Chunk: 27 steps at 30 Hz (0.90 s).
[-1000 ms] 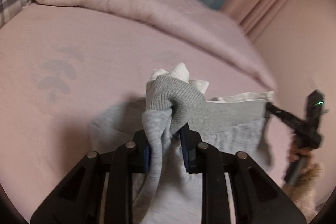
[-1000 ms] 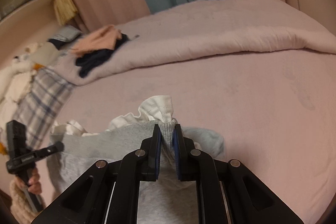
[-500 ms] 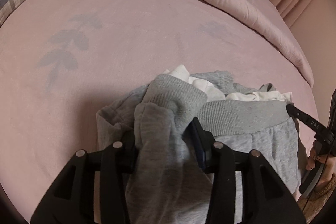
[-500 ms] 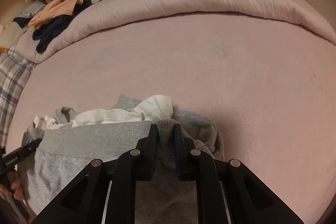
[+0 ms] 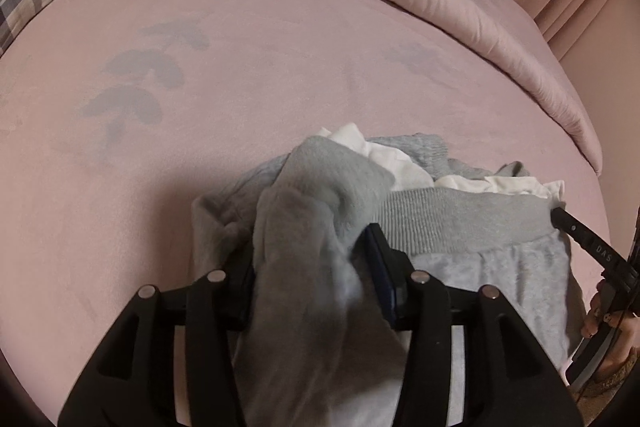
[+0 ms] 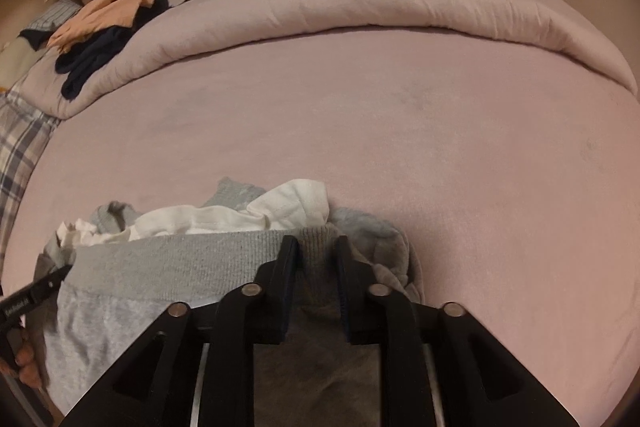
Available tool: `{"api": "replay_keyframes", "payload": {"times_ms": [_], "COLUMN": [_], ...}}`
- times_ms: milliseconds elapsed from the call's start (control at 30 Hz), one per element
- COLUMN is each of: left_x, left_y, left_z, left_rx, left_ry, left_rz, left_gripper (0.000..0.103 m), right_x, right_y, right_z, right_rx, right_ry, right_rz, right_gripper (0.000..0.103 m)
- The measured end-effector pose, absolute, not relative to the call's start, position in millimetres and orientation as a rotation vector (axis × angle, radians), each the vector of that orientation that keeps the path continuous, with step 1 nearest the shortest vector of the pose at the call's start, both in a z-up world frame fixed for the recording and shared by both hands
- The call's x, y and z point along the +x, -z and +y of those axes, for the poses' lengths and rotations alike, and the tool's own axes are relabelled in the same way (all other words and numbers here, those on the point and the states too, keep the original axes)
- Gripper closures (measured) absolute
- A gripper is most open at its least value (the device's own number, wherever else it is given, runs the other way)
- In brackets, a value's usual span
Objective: Fold small clothes
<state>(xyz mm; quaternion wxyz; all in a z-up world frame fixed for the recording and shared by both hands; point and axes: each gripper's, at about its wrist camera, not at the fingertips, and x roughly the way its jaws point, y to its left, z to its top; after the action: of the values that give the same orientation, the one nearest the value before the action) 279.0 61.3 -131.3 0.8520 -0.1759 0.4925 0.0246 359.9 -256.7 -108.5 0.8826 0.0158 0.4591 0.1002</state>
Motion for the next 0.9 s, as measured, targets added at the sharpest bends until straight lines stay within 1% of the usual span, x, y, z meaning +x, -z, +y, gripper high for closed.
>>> {"api": "replay_keyframes", "payload": {"times_ms": [33,67,100,133,233,300,333,400,433,567,667,767,833,867,900], "left_x": [275.8,271.1,264.2,255.8,231.0,216.0,209.5,196.1,190.4,183.2,185.7,195.6,203.3,204.8,206.7], "left_y": [127.2,121.9,114.4,105.8,86.8,81.1,79.9,82.7,87.4,109.8,127.6,141.7,151.6,152.0,151.0], "left_z": [61.0,60.7,60.9,61.5,64.4,68.1,69.5,72.6,74.7,81.8,87.0,88.6,86.6,83.9,81.6], "left_rx": [-0.364,-0.352,-0.34,-0.332,-0.341,-0.362,-0.371,-0.383,-0.396,-0.448,-0.536,-0.634,-0.671,-0.664,-0.657], "left_ry": [-0.05,-0.057,-0.069,-0.083,-0.085,-0.078,-0.076,-0.073,-0.074,-0.081,-0.058,0.001,0.005,0.002,0.008], "left_rz": [1.031,1.026,1.012,0.989,0.926,0.908,0.905,0.923,0.938,1.011,1.055,1.068,1.081,1.069,1.062], "left_gripper": [0.043,0.038,0.03,0.024,0.014,0.008,0.007,0.007,0.005,0.005,0.005,0.007,0.017,0.02,0.033], "right_x": [354.6,349.4,345.7,339.9,326.0,317.0,310.9,300.9,294.6,282.6,283.8,288.5,292.7,292.7,295.3], "right_y": [104.3,100.3,97.3,93.1,86.0,83.5,82.7,82.0,82.4,92.3,110.9,126.7,137.3,140.5,144.7], "right_z": [-256.9,-257.7,-258.6,-260.7,-271.7,-281.0,-287.0,-296.3,-303.5,-323.9,-343.1,-348.6,-346.3,-345.2,-341.5], "right_rx": [0.021,0.005,-0.008,-0.018,0.021,0.063,0.087,0.123,0.149,0.255,0.381,0.441,0.465,0.474,0.489], "right_ry": [-0.2,-0.176,-0.155,-0.138,-0.147,-0.161,-0.165,-0.171,-0.18,-0.221,-0.28,-0.309,-0.33,-0.341,-0.363], "right_rz": [0.946,0.935,0.924,0.912,0.911,0.915,0.917,0.92,0.919,0.958,1.017,1.056,1.082,1.09,1.091], "right_gripper": [0.057,0.042,0.036,0.036,0.036,0.035,0.033,0.025,0.025,0.019,0.019,0.019,0.019,0.019,0.019]}}
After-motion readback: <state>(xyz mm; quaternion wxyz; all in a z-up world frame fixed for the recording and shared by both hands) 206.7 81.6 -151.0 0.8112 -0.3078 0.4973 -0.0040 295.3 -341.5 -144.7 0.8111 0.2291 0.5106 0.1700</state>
